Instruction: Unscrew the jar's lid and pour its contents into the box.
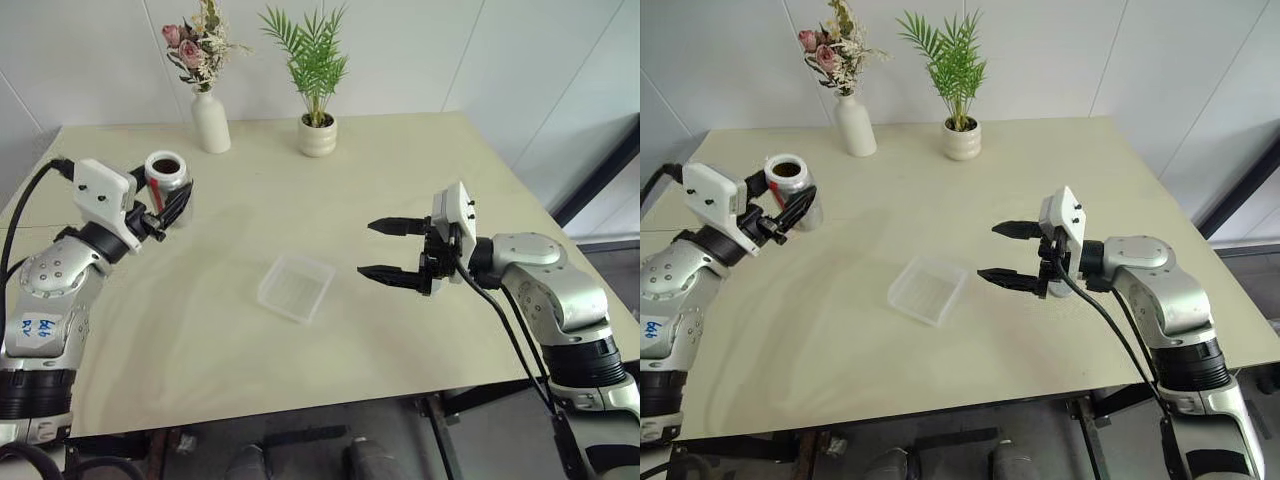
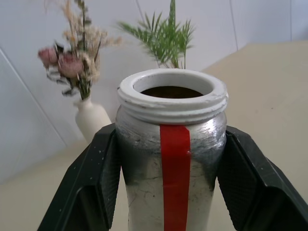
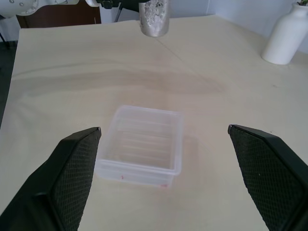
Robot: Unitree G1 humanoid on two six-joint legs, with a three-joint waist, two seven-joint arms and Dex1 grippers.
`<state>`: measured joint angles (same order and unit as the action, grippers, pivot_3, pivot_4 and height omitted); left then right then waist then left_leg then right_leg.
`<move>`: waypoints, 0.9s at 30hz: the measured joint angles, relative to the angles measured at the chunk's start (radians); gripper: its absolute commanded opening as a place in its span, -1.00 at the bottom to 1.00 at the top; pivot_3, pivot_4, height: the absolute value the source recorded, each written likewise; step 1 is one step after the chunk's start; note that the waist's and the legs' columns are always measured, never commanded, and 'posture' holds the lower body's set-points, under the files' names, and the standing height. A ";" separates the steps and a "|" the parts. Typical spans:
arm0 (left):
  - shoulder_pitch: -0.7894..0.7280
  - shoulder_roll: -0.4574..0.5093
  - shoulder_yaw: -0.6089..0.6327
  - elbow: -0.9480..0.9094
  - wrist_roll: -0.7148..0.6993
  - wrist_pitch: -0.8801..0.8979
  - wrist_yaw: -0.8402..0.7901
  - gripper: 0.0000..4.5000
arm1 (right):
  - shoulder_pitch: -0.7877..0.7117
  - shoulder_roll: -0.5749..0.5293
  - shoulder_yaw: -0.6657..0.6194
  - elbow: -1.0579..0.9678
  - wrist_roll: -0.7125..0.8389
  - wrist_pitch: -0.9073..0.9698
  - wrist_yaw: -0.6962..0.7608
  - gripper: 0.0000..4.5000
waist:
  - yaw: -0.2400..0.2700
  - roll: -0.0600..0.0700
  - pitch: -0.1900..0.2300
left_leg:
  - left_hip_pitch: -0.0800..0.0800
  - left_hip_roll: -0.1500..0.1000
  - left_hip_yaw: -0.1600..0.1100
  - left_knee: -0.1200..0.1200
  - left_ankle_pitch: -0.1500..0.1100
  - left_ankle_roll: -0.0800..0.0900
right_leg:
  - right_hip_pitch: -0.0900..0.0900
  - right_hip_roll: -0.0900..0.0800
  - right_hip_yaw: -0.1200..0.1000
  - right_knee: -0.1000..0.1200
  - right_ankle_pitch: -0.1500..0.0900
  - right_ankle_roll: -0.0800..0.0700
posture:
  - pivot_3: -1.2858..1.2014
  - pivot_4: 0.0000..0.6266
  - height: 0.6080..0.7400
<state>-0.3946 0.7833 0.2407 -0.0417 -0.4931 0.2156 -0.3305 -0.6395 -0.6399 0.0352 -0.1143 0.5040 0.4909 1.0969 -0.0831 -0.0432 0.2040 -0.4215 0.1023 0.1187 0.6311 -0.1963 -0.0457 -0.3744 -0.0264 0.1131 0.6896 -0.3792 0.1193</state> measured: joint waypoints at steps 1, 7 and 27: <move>0.015 -0.015 0.016 -0.010 -0.016 0.035 0.006 0.09 | 0.003 -0.002 0.000 0.000 0.000 -0.001 0.004 0.98 | -0.001 0.000 0.000 | 0.000 0.000 0.000 0.000 0.000 0.000 | 0.000 0.000 0.000 0.000 0.000 0.000 | 0.03 -0.52 1.00; 0.068 -0.113 0.115 -0.051 -0.057 0.226 0.113 0.09 | 0.017 -0.011 0.000 -0.007 0.000 0.005 0.009 0.98 | -0.003 0.000 0.000 | 0.000 0.000 -0.001 -0.002 0.000 -0.001 | 0.000 0.000 0.000 -0.002 0.000 0.000 | 0.03 -0.52 1.00; -0.609 0.135 -0.501 0.217 0.893 -0.861 -0.141 0.09 | 0.017 0.017 -0.007 -0.026 0.003 0.009 -0.030 0.98 | 0.014 0.000 0.000 | -0.002 0.000 0.009 -0.017 0.002 -0.005 | 0.001 -0.001 0.003 -0.032 0.006 0.001 | 0.03 -0.52 1.00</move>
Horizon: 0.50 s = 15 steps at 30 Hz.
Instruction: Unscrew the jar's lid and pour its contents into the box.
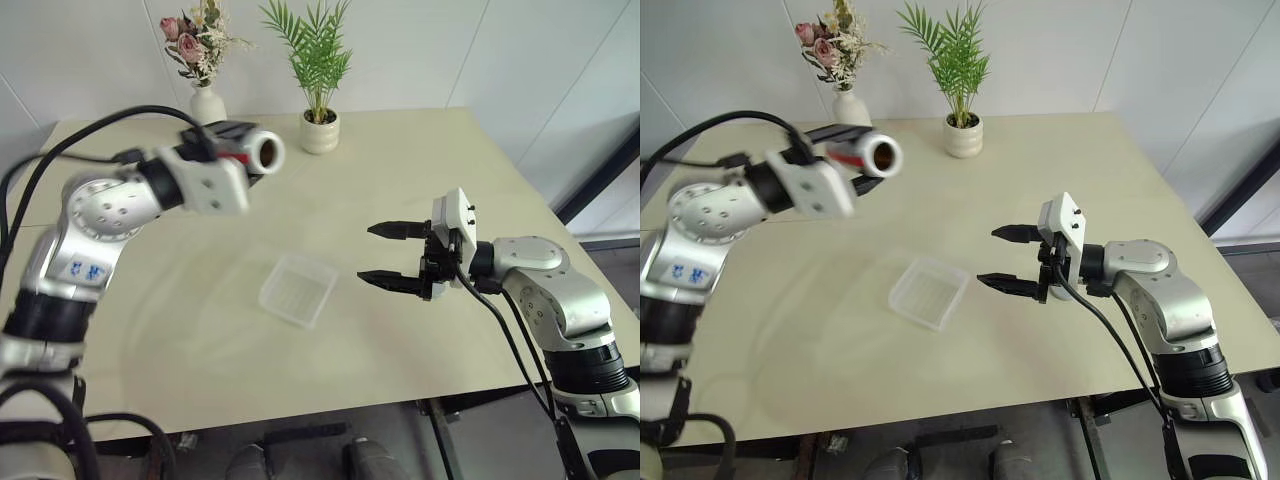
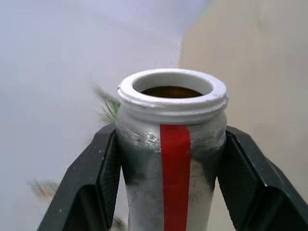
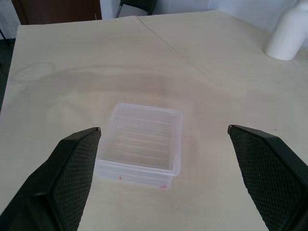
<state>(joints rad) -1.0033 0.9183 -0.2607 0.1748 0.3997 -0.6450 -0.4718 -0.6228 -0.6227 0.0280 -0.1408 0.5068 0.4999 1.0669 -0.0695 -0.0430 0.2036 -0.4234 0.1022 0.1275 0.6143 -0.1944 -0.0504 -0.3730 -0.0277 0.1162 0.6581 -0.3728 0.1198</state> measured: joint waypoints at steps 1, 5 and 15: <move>-0.077 -0.013 -0.052 0.055 0.104 -0.136 0.038 0.09 | -0.004 0.010 0.000 0.011 0.000 -0.001 -0.004 0.98 | 0.003 0.000 0.000 | 0.000 0.001 0.001 0.000 0.000 0.000 | -0.001 0.000 0.000 -0.001 0.000 0.000 | 0.03 -0.52 1.00; -0.315 -0.075 -0.244 0.267 0.487 -0.488 0.229 0.09 | -0.037 0.044 0.001 0.048 -0.001 -0.023 -0.012 0.98 | 0.009 0.000 0.000 | 0.000 0.001 0.007 0.000 0.000 0.000 | -0.005 0.001 0.007 -0.002 -0.002 0.001 | 0.03 -0.52 1.00; -0.486 -0.160 -0.513 0.506 0.965 -0.522 0.509 0.09 | -0.040 0.085 -0.006 0.064 -0.002 -0.066 -0.054 0.98 | 0.017 -0.001 0.000 | -0.002 0.001 0.020 0.001 -0.003 0.003 | -0.015 -0.001 0.018 0.005 -0.004 0.004 | 0.03 -0.52 1.00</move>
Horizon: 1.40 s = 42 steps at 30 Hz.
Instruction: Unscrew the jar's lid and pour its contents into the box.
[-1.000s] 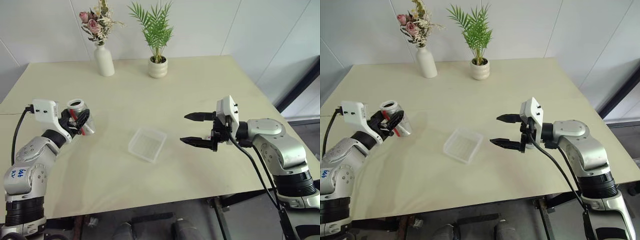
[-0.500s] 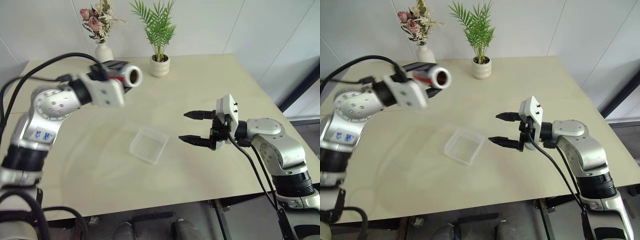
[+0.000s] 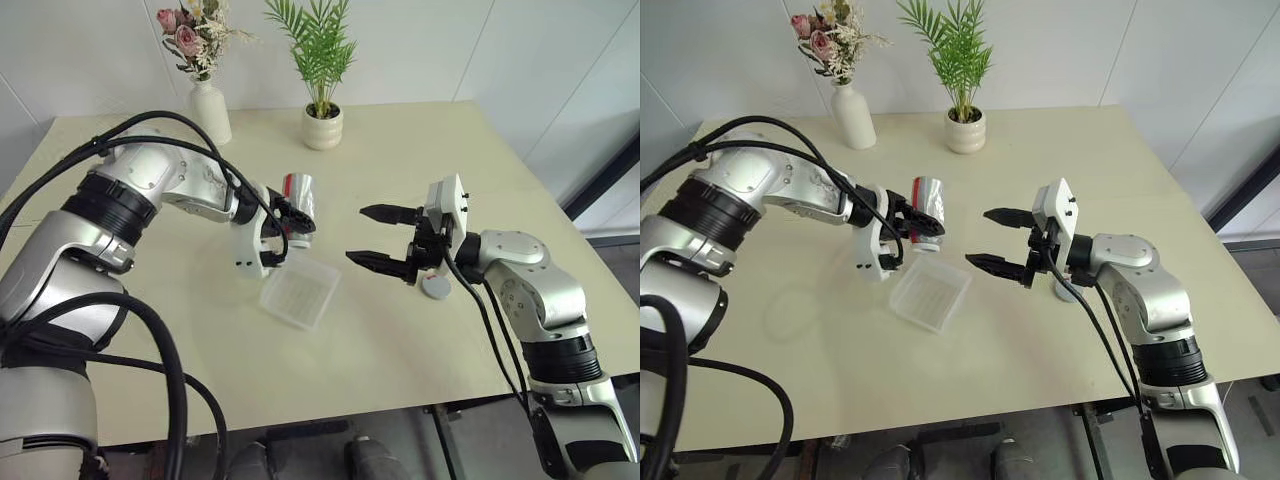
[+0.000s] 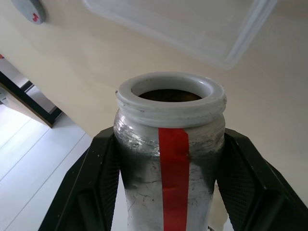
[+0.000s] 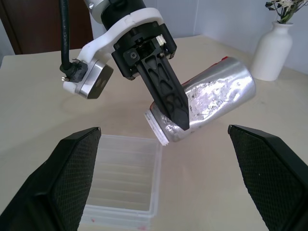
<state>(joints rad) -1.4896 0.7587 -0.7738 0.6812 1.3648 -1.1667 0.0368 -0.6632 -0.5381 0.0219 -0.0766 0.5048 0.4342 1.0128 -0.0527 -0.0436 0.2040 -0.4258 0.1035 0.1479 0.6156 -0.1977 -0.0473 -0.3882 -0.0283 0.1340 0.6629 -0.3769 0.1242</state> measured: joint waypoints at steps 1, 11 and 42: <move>0.000 -0.004 -0.007 0.008 0.002 0.004 0.003 0.09 | 0.004 0.000 -0.001 -0.001 0.000 0.000 -0.001 0.98 | -0.001 0.000 0.000 | 0.000 0.000 0.000 0.000 0.000 0.000 | -0.001 0.000 0.001 0.001 0.000 0.000 | 0.03 -0.52 1.00; 0.000 -0.016 -0.014 0.054 -0.055 0.010 0.003 0.09 | 0.008 -0.007 -0.023 -0.001 0.001 -0.001 0.000 0.98 | -0.006 0.000 0.000 | 0.000 0.001 0.004 0.006 0.000 0.000 | -0.005 0.001 0.006 0.011 0.000 0.000 | 0.03 -0.52 1.00; 0.100 0.144 0.076 -0.193 0.065 0.133 0.539 0.09 | -0.043 0.057 0.016 0.095 -0.015 -0.029 0.045 0.98 | -0.028 -0.001 0.001 | 0.002 0.002 0.005 0.016 0.000 0.002 | -0.004 0.002 0.008 0.026 0.000 0.002 | 0.03 -0.52 1.00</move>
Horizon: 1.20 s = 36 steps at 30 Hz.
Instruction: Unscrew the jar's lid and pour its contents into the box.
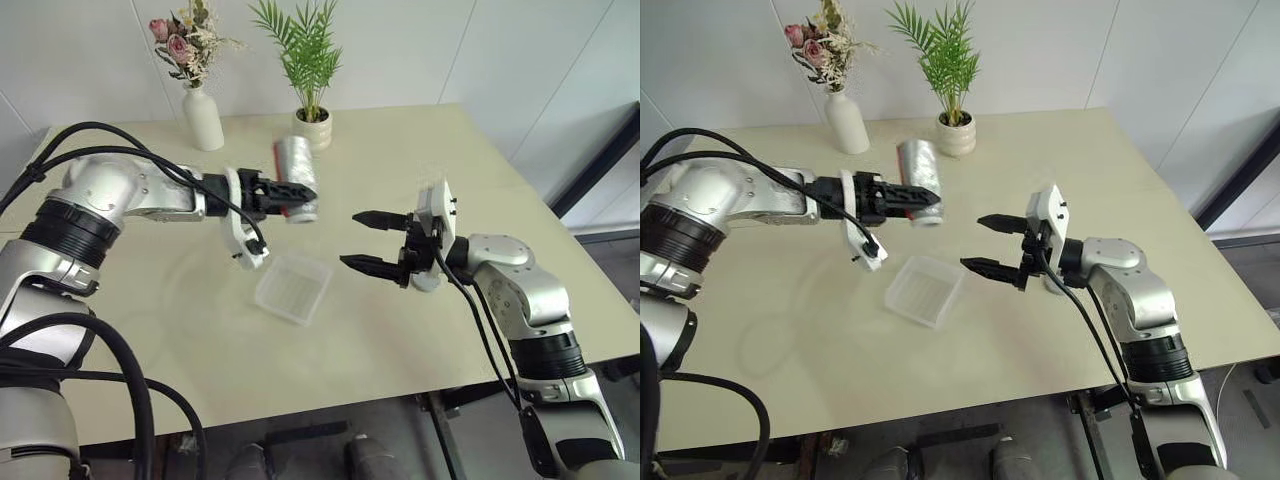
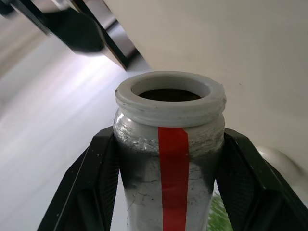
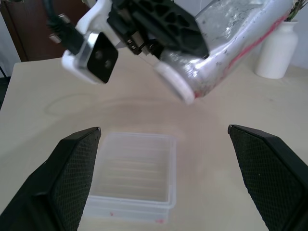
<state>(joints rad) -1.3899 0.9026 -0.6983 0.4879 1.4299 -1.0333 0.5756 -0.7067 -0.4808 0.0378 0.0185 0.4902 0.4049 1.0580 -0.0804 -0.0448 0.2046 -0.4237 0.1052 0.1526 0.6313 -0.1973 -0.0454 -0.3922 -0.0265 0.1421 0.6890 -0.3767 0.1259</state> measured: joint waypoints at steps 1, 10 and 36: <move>-0.040 -0.003 -0.019 -0.005 0.035 0.000 0.062 0.09 | -0.005 0.006 0.000 0.009 -0.001 -0.010 0.000 0.98 | 0.000 0.000 0.000 | 0.000 0.000 0.000 0.000 0.000 0.000 | 0.000 0.000 0.000 0.000 0.000 0.000 | 0.03 -0.52 1.00; -0.179 0.013 -0.133 0.067 0.249 0.135 0.493 0.09 | -0.026 0.022 0.000 0.063 -0.016 -0.025 0.008 0.98 | -0.009 0.000 0.000 | 0.002 0.000 0.001 -0.001 0.000 0.000 | -0.001 0.001 0.002 0.002 0.000 0.000 | 0.03 -0.52 1.00; 0.021 0.084 -0.176 0.043 0.336 0.365 0.708 0.09 | -0.043 -0.044 0.011 0.072 -0.038 0.027 0.093 0.98 | -0.006 -0.004 0.002 | 0.001 -0.001 0.002 0.001 0.000 0.000 | -0.001 0.000 0.002 0.004 0.000 0.001 | 0.03 -0.52 1.00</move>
<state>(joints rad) -1.3684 0.9862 -0.8739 0.5313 1.7655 -0.6685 1.2838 -0.7495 -0.5252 0.0491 0.0903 0.4517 0.4323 1.1506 -0.0866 -0.0484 0.2061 -0.4225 0.1046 0.1548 0.6326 -0.1972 -0.0449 -0.3933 -0.0267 0.1439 0.6927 -0.3767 0.1266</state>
